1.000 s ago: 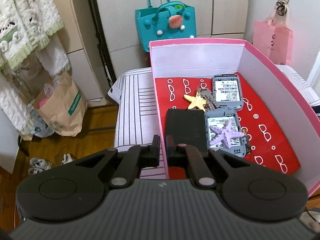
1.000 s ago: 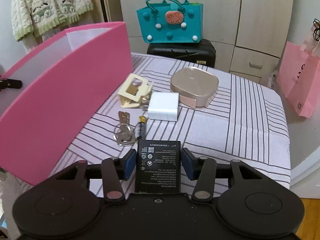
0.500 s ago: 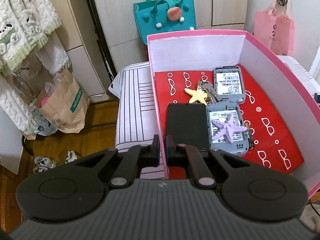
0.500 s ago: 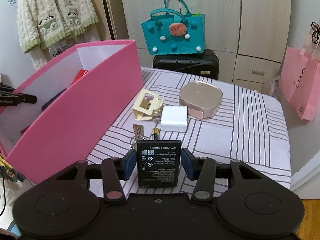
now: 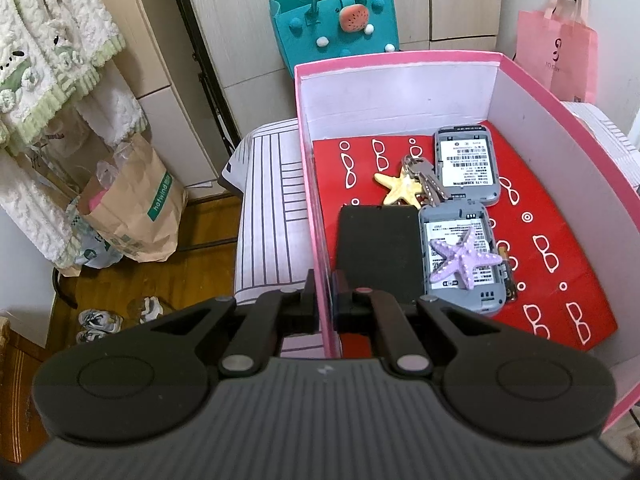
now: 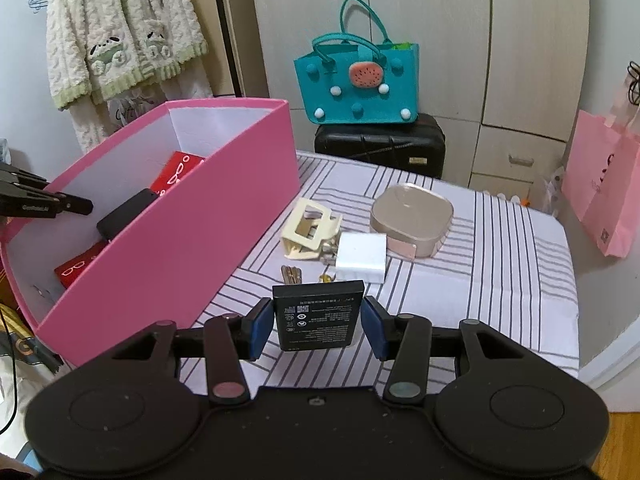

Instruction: Organize rigid objects

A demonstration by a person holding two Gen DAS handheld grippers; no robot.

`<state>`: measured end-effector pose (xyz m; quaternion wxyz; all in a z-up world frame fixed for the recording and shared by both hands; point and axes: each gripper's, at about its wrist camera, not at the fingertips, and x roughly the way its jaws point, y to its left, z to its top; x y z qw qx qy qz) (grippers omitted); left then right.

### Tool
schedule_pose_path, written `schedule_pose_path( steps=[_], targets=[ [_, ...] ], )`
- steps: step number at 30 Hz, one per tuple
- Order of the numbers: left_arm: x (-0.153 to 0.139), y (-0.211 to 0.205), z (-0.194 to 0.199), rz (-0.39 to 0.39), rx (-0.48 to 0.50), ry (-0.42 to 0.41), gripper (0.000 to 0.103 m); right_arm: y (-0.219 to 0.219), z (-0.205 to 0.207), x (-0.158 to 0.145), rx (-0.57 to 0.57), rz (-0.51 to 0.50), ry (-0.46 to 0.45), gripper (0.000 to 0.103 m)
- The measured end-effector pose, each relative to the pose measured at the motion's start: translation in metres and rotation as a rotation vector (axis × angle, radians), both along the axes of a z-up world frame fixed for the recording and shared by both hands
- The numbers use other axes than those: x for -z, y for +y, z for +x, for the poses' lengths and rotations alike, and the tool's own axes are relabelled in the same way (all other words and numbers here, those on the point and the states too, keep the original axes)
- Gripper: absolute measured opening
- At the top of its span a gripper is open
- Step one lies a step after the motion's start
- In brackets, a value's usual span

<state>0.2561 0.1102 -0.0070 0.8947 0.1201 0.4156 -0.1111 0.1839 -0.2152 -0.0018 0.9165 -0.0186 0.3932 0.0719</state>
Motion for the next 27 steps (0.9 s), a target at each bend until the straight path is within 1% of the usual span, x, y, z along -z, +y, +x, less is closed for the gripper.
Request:
schedule_pose_path(
  steps=[7, 14, 15, 16, 19, 22, 23, 25, 27],
  targets=[
    [0.0, -0.002, -0.001, 0.013, 0.003, -0.007, 0.005, 0.011, 0.0, -0.026, -0.046, -0.017, -0.042, 0.053],
    [0.0, -0.005, -0.003, 0.042, 0.009, -0.026, 0.005, 0.036, -0.004, -0.071, -0.151, -0.039, -0.142, 0.053],
    [0.0, -0.004, -0.003, 0.041, 0.009, -0.026, 0.005, 0.041, -0.004, -0.079, -0.179, -0.03, -0.158, 0.041],
    [0.0, -0.005, -0.003, 0.042, 0.01, -0.027, 0.005, 0.046, -0.004, -0.084, -0.202, -0.019, -0.169, 0.033],
    [0.0, -0.004, -0.003, 0.041, 0.009, -0.027, 0.005, 0.062, -0.002, -0.098, -0.284, 0.011, -0.203, 0.033],
    [0.0, -0.005, -0.004, 0.036, 0.007, -0.03, 0.005, 0.08, 0.008, -0.094, -0.348, 0.023, -0.189, 0.033],
    [-0.001, -0.006, -0.004, 0.038, 0.005, -0.033, 0.005, 0.081, 0.013, -0.089, -0.344, 0.037, -0.174, 0.033],
    [-0.001, -0.007, -0.006, 0.039, 0.007, -0.037, 0.005, 0.079, 0.021, -0.074, -0.308, 0.041, -0.106, 0.033],
    [0.0, -0.006, -0.006, 0.043, 0.011, -0.04, 0.005, 0.068, 0.022, -0.062, -0.266, 0.04, -0.081, 0.033]
  ],
)
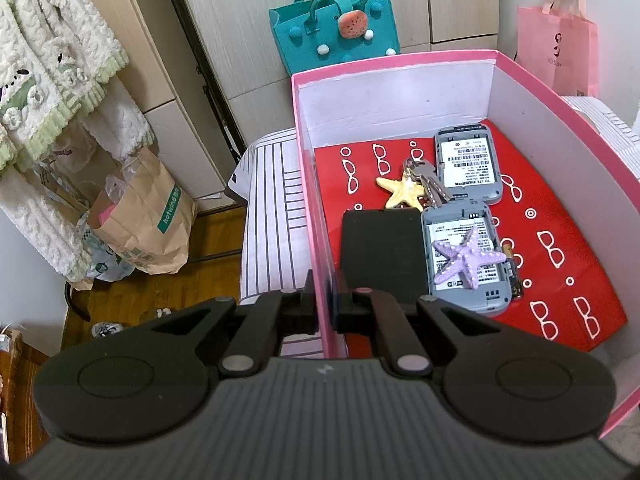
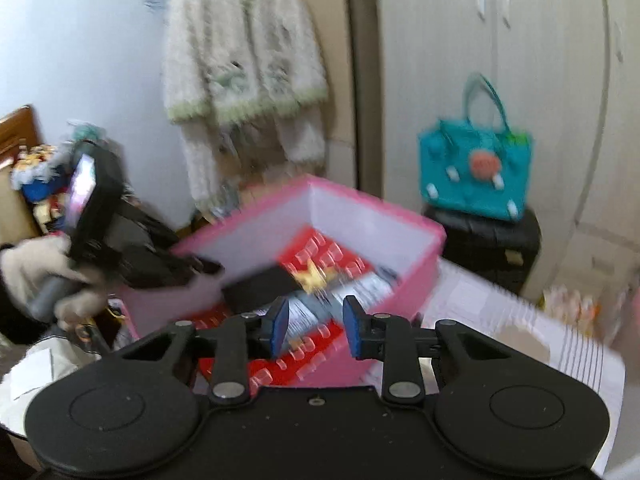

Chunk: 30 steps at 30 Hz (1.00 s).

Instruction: Organize rigid objects

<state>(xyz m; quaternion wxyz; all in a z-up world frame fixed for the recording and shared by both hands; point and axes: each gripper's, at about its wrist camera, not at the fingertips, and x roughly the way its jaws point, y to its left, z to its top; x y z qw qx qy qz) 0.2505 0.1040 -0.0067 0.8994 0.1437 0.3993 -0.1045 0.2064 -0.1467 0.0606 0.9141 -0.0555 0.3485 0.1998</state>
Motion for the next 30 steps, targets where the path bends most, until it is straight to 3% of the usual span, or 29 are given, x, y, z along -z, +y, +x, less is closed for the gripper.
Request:
schedule_pose_path(
  steps=[9, 19, 25, 30],
  targets=[
    [0.0, 0.002, 0.0, -0.011, 0.005, -0.002, 0.005, -0.06, 0.021, 0.037, 0.17, 0.084, 0.1, 0.034],
    [0.0, 0.0, 0.0, 0.012, 0.01, -0.003, 0.005, -0.068, 0.066, 0.087, 0.22, 0.226, 0.234, 0.033],
    [0.0, 0.0, 0.0, 0.012, 0.01, -0.002, 0.005, -0.06, 0.069, 0.096, 0.224, 0.202, 0.218, 0.018],
    [0.0, -0.001, 0.0, 0.015, 0.012, -0.002, 0.005, -0.052, 0.07, 0.093, 0.214, 0.181, 0.195, 0.016]
  ],
)
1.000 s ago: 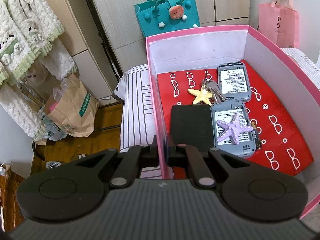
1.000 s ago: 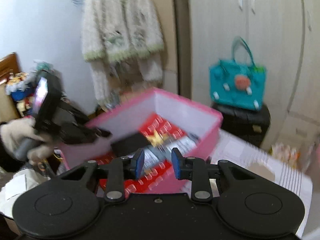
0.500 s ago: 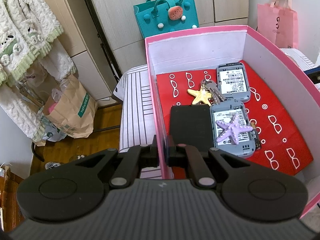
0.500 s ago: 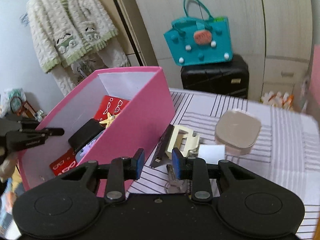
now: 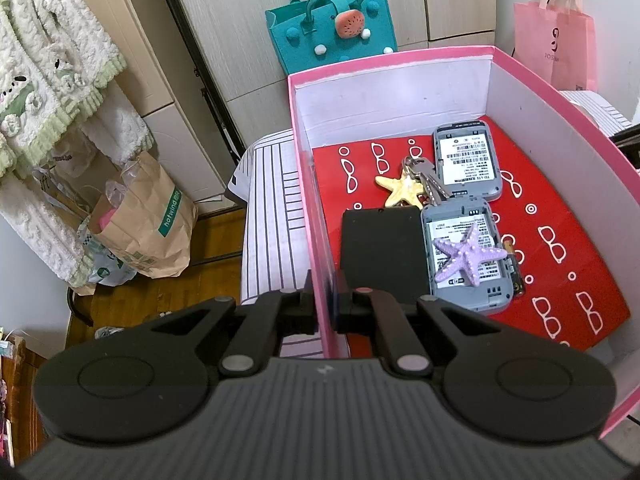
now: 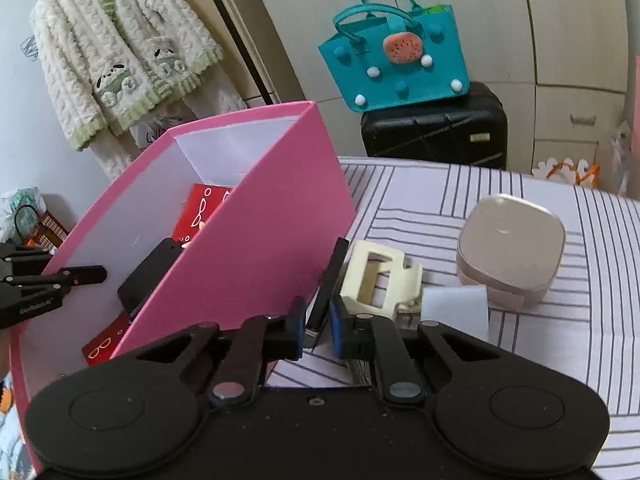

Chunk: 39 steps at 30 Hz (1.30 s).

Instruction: Organize rigid objects

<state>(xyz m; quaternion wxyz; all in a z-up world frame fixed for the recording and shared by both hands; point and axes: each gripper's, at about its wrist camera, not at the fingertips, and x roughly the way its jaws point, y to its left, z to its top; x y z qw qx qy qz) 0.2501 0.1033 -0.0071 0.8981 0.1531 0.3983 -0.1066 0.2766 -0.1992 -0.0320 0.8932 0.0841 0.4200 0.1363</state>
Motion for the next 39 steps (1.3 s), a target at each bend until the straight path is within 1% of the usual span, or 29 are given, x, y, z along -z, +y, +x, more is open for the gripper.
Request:
schedule_pose_path(
  steps=[9, 13, 16, 19, 20, 23, 24, 26, 29, 34, 37, 39],
  targets=[
    [0.0, 0.0, 0.0, -0.001, -0.001, 0.0, 0.005, 0.012, 0.007, 0.003, 0.014, -0.042, 0.002, 0.019],
    [0.0, 0.0, 0.0, 0.0, -0.001, 0.0, 0.005, 0.014, 0.012, 0.011, 0.036, -0.024, 0.011, 0.019],
    [0.0, 0.0, 0.0, -0.001, -0.001, 0.0, 0.005, 0.015, 0.012, 0.014, 0.043, -0.031, -0.008, 0.02],
    [0.0, 0.0, 0.0, 0.0, -0.001, 0.0, 0.005, 0.012, 0.013, 0.015, 0.05, -0.019, -0.01, 0.019],
    [0.0, 0.0, 0.0, 0.0, -0.001, -0.001, 0.005, 0.011, 0.012, 0.014, 0.06, -0.019, -0.015, 0.016],
    [0.0, 0.0, 0.0, -0.004, -0.002, 0.0, 0.005, 0.012, 0.002, 0.002, 0.065, -0.074, -0.083, 0.011],
    [0.0, 0.0, 0.0, -0.005, -0.002, 0.0, 0.005, 0.011, -0.002, -0.003, 0.061, -0.066, -0.098, 0.011],
    [0.0, 0.0, 0.0, -0.005, -0.001, 0.0, 0.005, 0.007, -0.009, -0.012, 0.046, -0.047, -0.102, 0.011],
    [0.0, 0.0, 0.0, -0.008, 0.001, -0.001, 0.005, 0.006, -0.021, -0.022, 0.039, -0.078, -0.115, 0.011],
    [0.0, 0.0, 0.0, -0.006, 0.001, -0.001, 0.005, -0.001, -0.034, -0.043, 0.027, -0.074, -0.086, 0.011],
    [0.0, 0.0, 0.0, -0.006, 0.002, -0.001, 0.005, -0.004, -0.041, -0.065, 0.021, -0.071, -0.096, 0.011],
    [0.0, 0.0, 0.0, -0.004, 0.002, -0.001, 0.005, -0.004, -0.046, -0.081, 0.015, -0.052, -0.11, 0.011]
  ],
)
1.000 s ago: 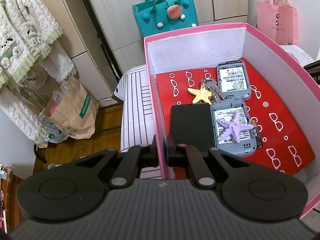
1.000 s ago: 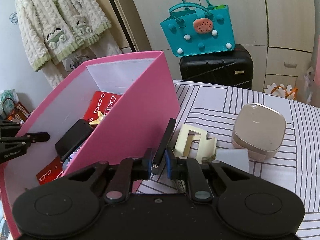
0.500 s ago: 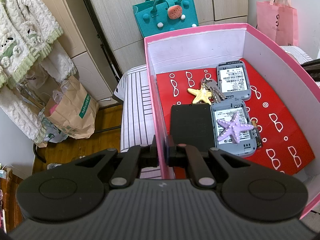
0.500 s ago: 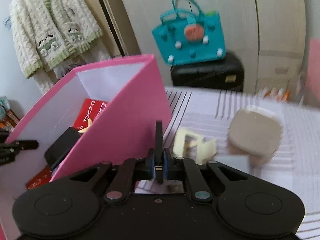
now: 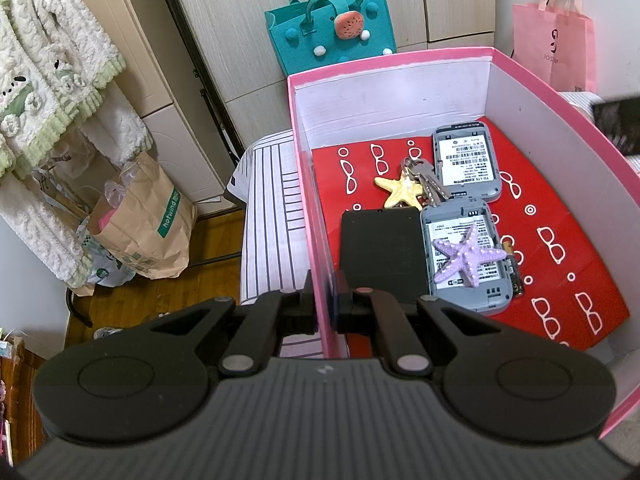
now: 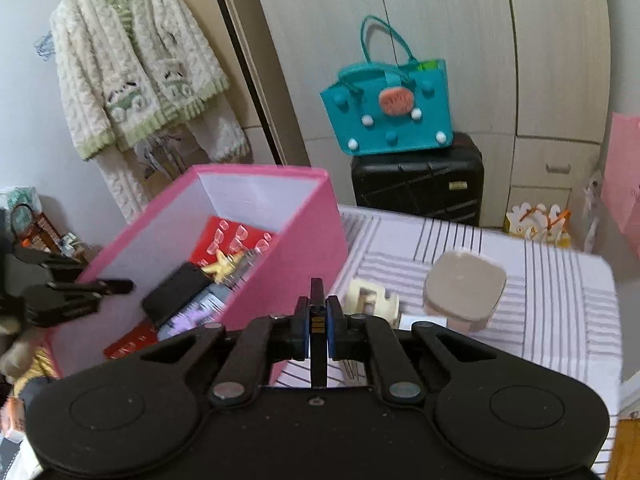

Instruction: Organize rigid objects

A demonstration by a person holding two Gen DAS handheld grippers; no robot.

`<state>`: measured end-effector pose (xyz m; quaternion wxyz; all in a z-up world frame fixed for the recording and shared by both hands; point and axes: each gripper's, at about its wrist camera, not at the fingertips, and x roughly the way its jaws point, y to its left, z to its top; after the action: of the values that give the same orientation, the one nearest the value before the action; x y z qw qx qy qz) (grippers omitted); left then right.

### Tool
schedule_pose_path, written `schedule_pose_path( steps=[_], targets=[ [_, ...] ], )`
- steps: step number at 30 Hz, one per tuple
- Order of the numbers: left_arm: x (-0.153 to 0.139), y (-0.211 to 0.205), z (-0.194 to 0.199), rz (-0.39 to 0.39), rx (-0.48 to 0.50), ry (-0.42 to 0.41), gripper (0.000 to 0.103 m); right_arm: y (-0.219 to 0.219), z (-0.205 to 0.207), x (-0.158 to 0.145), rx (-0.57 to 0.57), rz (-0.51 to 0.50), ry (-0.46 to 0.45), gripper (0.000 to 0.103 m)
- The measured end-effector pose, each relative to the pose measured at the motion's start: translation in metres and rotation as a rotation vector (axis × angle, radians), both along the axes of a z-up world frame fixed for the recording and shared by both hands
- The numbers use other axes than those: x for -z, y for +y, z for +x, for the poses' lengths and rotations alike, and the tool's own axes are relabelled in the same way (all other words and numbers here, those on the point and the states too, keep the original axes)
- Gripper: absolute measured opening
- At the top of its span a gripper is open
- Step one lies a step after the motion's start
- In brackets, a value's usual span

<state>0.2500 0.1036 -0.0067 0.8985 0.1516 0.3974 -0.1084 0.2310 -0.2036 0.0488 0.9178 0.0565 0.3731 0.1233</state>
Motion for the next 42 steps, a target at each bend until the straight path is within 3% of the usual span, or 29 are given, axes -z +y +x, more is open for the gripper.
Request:
schedule_pose_path(
  steps=[6, 11, 20, 25, 32, 38, 41, 42],
  targets=[
    [0.0, 0.0, 0.0, 0.0, 0.001, 0.0, 0.005, 0.015, -0.005, -0.034, -0.092, 0.091, -0.022, 0.011],
    [0.0, 0.001, 0.0, -0.003, -0.007, 0.001, 0.005, 0.041, 0.01, -0.027, -0.205, 0.144, 0.054, 0.011],
    [0.0, 0.002, 0.001, 0.008, 0.001, -0.001, 0.006, 0.083, 0.038, 0.014, -0.287, -0.021, 0.185, 0.011],
    [0.0, 0.001, 0.0, 0.004, 0.003, -0.002, 0.006, 0.077, 0.039, 0.006, -0.222, -0.102, 0.054, 0.014],
    [0.0, 0.001, 0.001, 0.003, 0.001, -0.002, 0.006, 0.048, 0.017, -0.012, -0.145, -0.076, -0.035, 0.019],
    [0.0, 0.0, 0.001, -0.001, 0.004, -0.003, 0.006, 0.018, -0.005, -0.003, -0.047, -0.121, -0.086, 0.035],
    [0.0, 0.001, 0.0, -0.014, 0.006, -0.007, 0.006, -0.002, -0.021, 0.017, -0.023, -0.06, -0.145, 0.053],
    [-0.001, 0.001, 0.0, -0.023, 0.004, -0.006, 0.006, -0.008, -0.027, 0.029, 0.002, -0.053, -0.136, 0.053]
  ],
)
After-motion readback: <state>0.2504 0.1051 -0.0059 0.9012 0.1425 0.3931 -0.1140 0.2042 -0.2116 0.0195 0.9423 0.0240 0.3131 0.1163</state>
